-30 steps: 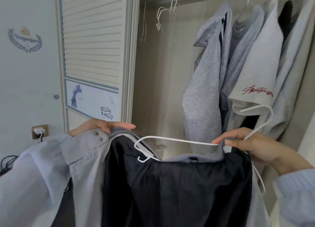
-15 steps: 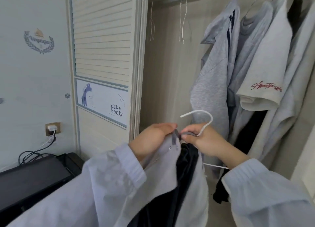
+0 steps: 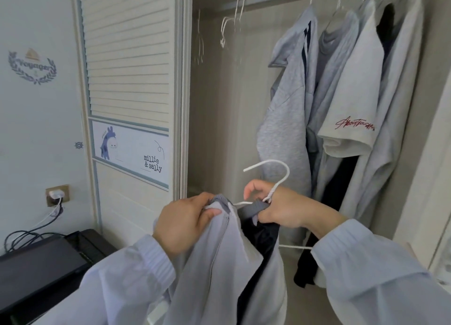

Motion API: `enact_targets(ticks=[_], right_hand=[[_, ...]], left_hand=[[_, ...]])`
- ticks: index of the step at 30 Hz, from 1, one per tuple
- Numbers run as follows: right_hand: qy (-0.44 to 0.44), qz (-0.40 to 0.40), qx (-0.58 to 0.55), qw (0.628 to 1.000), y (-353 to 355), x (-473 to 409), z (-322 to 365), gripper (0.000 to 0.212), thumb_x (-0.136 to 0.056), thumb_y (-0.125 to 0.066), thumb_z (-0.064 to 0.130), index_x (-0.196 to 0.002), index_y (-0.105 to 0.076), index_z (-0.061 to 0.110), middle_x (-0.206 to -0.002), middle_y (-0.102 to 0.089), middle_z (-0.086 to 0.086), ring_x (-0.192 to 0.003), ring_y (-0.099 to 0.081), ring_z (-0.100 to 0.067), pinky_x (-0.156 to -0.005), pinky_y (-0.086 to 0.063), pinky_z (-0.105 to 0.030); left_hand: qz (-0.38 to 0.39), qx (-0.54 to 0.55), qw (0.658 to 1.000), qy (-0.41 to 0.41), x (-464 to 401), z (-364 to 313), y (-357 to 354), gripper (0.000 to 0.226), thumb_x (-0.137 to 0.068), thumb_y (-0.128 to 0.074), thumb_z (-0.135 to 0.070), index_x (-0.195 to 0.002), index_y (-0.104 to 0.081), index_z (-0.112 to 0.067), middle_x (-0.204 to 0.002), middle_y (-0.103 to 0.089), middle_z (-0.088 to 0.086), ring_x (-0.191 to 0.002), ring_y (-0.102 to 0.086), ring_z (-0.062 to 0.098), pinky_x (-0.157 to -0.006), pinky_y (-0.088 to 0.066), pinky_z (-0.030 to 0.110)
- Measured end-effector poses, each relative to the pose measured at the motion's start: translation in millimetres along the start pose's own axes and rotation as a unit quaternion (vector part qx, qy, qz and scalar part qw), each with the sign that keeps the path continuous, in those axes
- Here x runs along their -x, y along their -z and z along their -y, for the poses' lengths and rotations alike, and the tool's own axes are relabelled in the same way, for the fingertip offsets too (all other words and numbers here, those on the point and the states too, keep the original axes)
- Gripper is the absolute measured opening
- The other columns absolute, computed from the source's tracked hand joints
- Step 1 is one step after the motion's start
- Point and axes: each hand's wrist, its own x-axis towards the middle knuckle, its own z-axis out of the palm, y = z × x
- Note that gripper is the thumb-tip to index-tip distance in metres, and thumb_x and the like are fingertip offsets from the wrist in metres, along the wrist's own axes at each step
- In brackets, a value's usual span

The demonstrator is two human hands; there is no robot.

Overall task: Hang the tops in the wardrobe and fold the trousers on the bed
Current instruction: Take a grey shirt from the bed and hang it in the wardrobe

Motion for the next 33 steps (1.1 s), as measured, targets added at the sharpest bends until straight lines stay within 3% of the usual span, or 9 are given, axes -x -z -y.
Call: enact_targets(ticks=[4,7,12,17,21,25,28,30,33], right_hand=[[0.036,-0.170,0.192,0.966,6.5,-7.0,-4.5,0.032,-0.078,-0.052,-0.002,-0.098,-0.059,0.023,-0.089,-0.055,0.000,-0.081,-0.054,-0.018,-0.068,-0.045,-0.022],[0.052,-0.251,0.324,0.911,2.7,-13.1,-18.2,0.032,-0.083,-0.045,-0.003,-0.109,-0.060,0.007,-0.113,-0.053,-0.010,-0.103,-0.056,-0.032,-0.086,-0.046,-0.039],[0.091,-0.448,0.409,0.790,-14.2,-21.4,-35.5,0.049,-0.069,-0.038,-0.004,-0.113,-0.058,-0.008,-0.086,-0.061,-0.015,-0.083,-0.047,-0.029,-0.074,-0.047,-0.035],[0.057,-0.498,0.456,0.735,-13.7,-17.5,-48.4,0.055,-0.073,-0.028,0.000,-0.120,-0.051,-0.016,-0.113,-0.061,-0.029,-0.104,-0.048,-0.035,-0.092,-0.046,-0.037],[0.126,-0.467,0.170,0.858,-10.6,-5.1,-50.7,0.030,-0.080,-0.039,0.003,-0.093,-0.065,-0.001,-0.092,-0.059,-0.008,-0.090,-0.050,-0.016,-0.080,-0.034,-0.012],[-0.086,-0.322,-0.122,0.935,19.8,-8.1,-65.6,0.025,-0.095,-0.051,0.021,-0.075,-0.065,0.015,-0.084,-0.065,-0.005,-0.091,-0.060,-0.023,-0.079,-0.040,-0.028],[-0.138,-0.302,-0.158,0.930,38.2,-10.1,-68.7,0.026,-0.092,-0.055,0.034,-0.080,-0.068,0.015,-0.093,-0.069,-0.009,-0.092,-0.063,-0.023,-0.079,-0.049,-0.027],[-0.131,-0.311,-0.175,0.925,47.2,-10.4,-64.4,0.029,-0.095,-0.052,0.030,-0.090,-0.068,0.007,-0.090,-0.067,-0.006,-0.088,-0.062,-0.021,-0.072,-0.050,-0.020],[-0.155,-0.321,0.058,0.933,66.0,-13.8,-67.6,0.051,-0.095,-0.044,0.044,-0.058,-0.051,0.010,-0.064,-0.057,-0.003,-0.075,-0.058,-0.025,-0.060,-0.039,-0.029]], left_hand=[[-0.001,0.052,0.998,0.042,-7.4,-3.8,2.6,0.071,-0.073,-0.013,-0.068,-0.119,-0.056,-0.034,-0.100,-0.070,-0.006,-0.091,-0.064,0.021,-0.073,-0.049,0.031],[-0.006,0.072,0.996,0.060,-12.3,-5.2,2.9,0.071,-0.071,-0.016,-0.069,-0.121,-0.055,-0.035,-0.100,-0.071,-0.007,-0.094,-0.064,0.020,-0.077,-0.050,0.034],[0.005,0.115,0.991,0.067,-8.7,-11.4,0.9,0.073,-0.073,-0.020,-0.070,-0.123,-0.056,-0.031,-0.103,-0.071,-0.005,-0.097,-0.064,0.021,-0.081,-0.050,0.035],[-0.037,0.132,0.976,0.170,-13.5,3.1,1.7,0.040,-0.096,-0.039,-0.046,-0.114,-0.063,-0.019,-0.103,-0.069,0.009,-0.099,-0.060,0.028,-0.071,-0.036,0.026],[-0.082,0.163,0.953,0.242,-22.6,26.4,10.4,0.049,-0.090,-0.036,-0.048,-0.092,-0.060,-0.006,-0.082,-0.062,0.011,-0.085,-0.057,0.029,-0.069,-0.034,0.031],[-0.120,0.219,0.919,0.304,-42.3,55.5,21.8,0.030,-0.096,-0.045,-0.020,-0.081,-0.055,0.004,-0.079,-0.062,0.020,-0.075,-0.051,0.024,-0.069,-0.040,0.037],[-0.095,0.226,0.927,0.282,-50.0,74.8,31.4,0.035,-0.089,-0.052,0.006,-0.059,-0.045,-0.009,-0.058,-0.048,0.004,-0.074,-0.051,0.024,-0.061,-0.039,0.030],[-0.046,0.228,0.949,0.211,-48.5,79.0,37.9,0.043,-0.084,-0.059,0.007,-0.052,-0.041,-0.016,-0.051,-0.047,-0.008,-0.072,-0.057,0.019,-0.059,-0.040,0.012],[-0.014,0.195,0.979,0.066,-41.4,80.6,41.9,0.035,-0.077,-0.051,-0.050,-0.054,-0.048,-0.024,-0.048,-0.046,-0.012,-0.051,-0.042,0.001,-0.057,-0.034,0.017]])
